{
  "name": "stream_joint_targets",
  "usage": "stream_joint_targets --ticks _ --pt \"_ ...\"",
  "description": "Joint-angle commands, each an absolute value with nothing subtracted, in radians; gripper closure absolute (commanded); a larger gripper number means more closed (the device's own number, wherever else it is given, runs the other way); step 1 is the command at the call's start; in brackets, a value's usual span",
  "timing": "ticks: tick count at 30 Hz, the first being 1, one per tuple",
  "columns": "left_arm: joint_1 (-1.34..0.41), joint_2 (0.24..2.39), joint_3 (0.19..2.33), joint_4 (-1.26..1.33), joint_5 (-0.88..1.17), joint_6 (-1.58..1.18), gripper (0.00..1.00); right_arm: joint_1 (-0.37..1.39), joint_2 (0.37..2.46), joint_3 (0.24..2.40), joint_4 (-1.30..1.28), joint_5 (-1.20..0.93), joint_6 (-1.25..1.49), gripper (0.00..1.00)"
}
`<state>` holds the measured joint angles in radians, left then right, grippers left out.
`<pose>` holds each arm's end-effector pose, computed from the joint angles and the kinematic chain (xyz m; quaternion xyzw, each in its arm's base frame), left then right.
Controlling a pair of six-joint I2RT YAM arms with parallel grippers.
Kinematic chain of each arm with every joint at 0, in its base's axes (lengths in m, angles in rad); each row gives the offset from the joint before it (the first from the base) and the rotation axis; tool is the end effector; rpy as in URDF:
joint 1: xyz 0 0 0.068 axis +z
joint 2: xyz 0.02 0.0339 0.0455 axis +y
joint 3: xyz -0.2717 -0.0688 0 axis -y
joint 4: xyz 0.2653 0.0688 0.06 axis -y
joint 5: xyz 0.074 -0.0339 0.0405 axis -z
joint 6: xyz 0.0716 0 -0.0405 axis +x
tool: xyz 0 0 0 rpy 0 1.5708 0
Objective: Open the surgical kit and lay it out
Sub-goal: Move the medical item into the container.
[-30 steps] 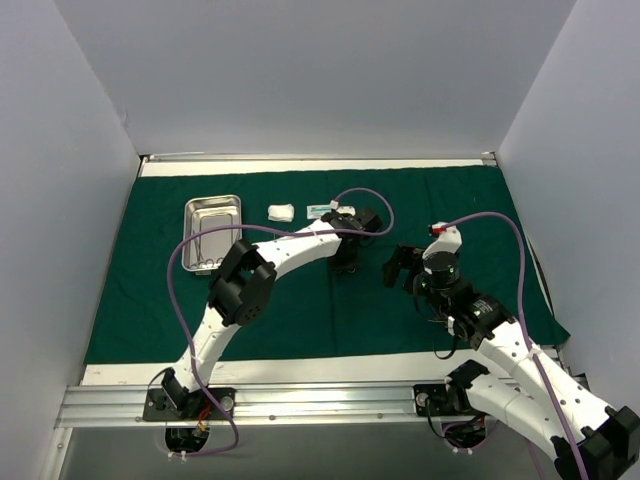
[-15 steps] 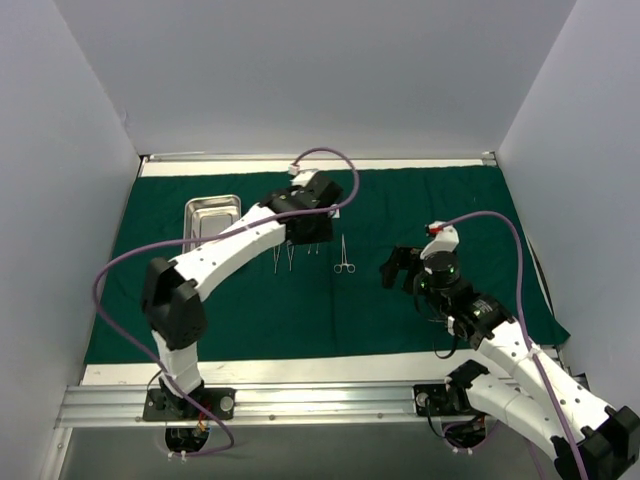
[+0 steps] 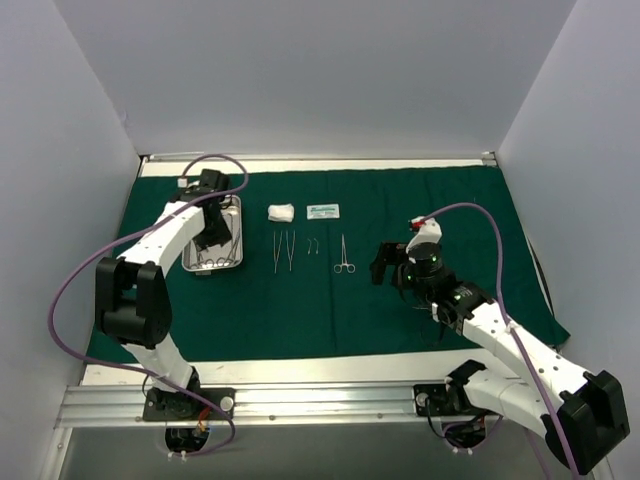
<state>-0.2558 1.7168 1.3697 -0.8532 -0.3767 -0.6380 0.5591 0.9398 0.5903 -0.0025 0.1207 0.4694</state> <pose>0.3746 -0.0707 0.2174 -0.2172 0.9414 0.0878 0.2427 0.2298 0.1336 0.2484 -0.0022 0.8192 0.2380 0.5218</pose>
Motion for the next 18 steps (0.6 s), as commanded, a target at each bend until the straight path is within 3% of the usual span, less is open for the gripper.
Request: stream_joint_targets --ticks 1,18 --pt "-0.18 1.723 1.371 -0.753 -0.331 -0.548 0.51 0.568 0.976 0.64 0.064 0.11 0.454 0.08" --pt "-0.029 1.965 1.439 -0.686 -0.236 -0.5 0.58 0.566 1.078 0.664 0.109 0.11 0.456 0.09"
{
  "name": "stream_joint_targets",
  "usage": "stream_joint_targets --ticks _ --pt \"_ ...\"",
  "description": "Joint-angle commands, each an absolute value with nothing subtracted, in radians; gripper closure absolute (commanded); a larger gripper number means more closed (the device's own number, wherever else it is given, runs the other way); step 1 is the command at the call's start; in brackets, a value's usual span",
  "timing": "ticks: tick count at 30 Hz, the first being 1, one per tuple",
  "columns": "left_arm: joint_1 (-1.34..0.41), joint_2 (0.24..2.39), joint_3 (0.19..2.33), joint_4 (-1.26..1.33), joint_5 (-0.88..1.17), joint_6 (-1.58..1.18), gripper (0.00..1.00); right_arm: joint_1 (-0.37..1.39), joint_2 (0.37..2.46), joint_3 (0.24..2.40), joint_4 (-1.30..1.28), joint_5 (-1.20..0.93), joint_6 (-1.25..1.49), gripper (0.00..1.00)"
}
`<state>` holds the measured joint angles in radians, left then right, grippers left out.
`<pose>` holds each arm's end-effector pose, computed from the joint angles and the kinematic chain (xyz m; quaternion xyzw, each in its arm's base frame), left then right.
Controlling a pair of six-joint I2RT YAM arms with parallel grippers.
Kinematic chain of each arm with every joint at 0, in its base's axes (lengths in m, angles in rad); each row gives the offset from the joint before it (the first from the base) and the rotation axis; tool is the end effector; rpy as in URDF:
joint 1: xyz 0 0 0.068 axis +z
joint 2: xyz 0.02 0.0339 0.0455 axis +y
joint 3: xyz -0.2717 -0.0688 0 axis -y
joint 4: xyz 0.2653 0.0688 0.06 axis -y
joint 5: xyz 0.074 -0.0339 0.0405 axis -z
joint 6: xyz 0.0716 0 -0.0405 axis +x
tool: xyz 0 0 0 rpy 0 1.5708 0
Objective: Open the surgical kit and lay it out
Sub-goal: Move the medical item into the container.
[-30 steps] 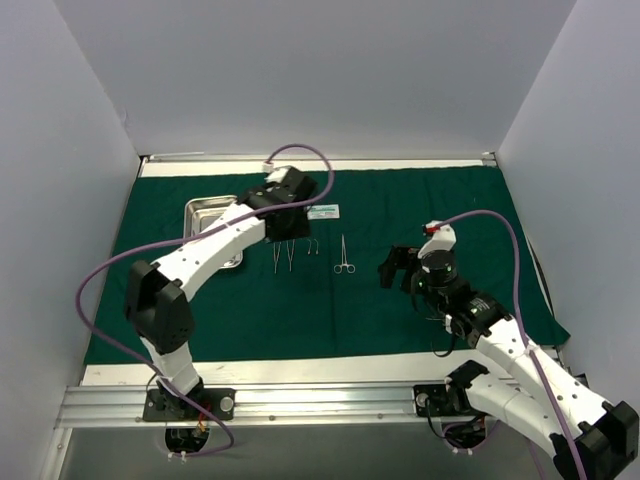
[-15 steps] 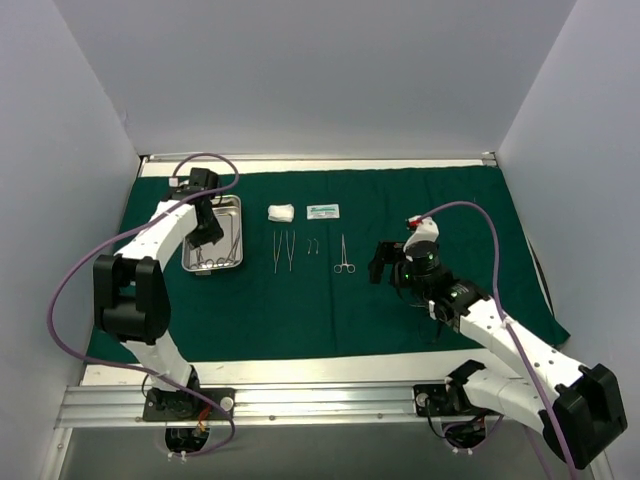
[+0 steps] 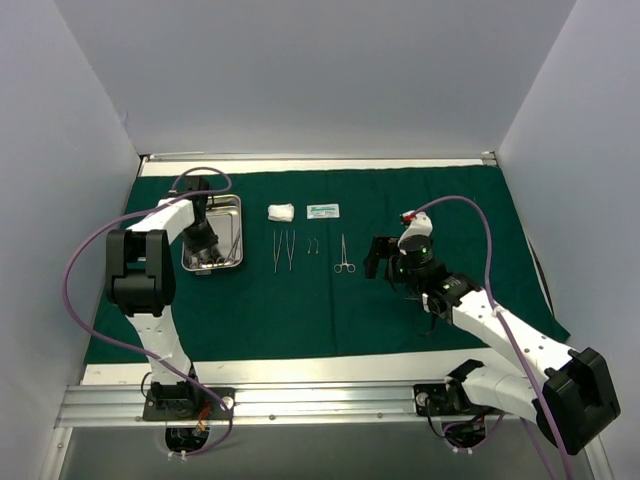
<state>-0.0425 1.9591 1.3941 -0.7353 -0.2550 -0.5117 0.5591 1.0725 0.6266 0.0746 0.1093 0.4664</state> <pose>0.4177 0.0003 0.1355 -0.2451 0.9519 0.0846 0.1631 0.2505 0.1476 0.2392 -0.0074 0.8248 0.2372 0.5132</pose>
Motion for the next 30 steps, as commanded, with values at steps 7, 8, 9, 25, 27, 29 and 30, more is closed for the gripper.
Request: stream_joint_targets --ticks 7,8,9,25,27,29,30 --pt "-0.021 2.008 1.44 -0.663 -0.219 -0.5 0.6 0.568 1.091 0.66 0.118 0.11 0.459 0.09" --pt "-0.02 2.017 1.443 -0.658 -0.212 -0.5 0.63 0.566 1.091 0.658 0.121 0.11 0.459 0.08" --pt "-0.02 2.022 1.445 -0.646 -0.204 -0.497 0.64 0.568 1.091 0.655 0.123 0.11 0.459 0.08" --pt "-0.049 2.071 1.546 -0.641 -0.15 -0.5 0.76 0.568 1.092 0.647 0.129 0.107 0.463 0.08" --pt "-0.057 2.085 1.575 -0.641 -0.153 -0.5 0.76 0.568 1.092 0.646 0.126 0.107 0.465 0.08" --pt "-0.058 2.103 1.606 -0.644 -0.156 -0.499 0.76 0.568 1.089 0.646 0.121 0.11 0.465 0.08" --pt "-0.06 2.111 1.617 -0.647 -0.155 -0.499 0.76 0.566 1.089 0.644 0.12 0.11 0.465 0.08"
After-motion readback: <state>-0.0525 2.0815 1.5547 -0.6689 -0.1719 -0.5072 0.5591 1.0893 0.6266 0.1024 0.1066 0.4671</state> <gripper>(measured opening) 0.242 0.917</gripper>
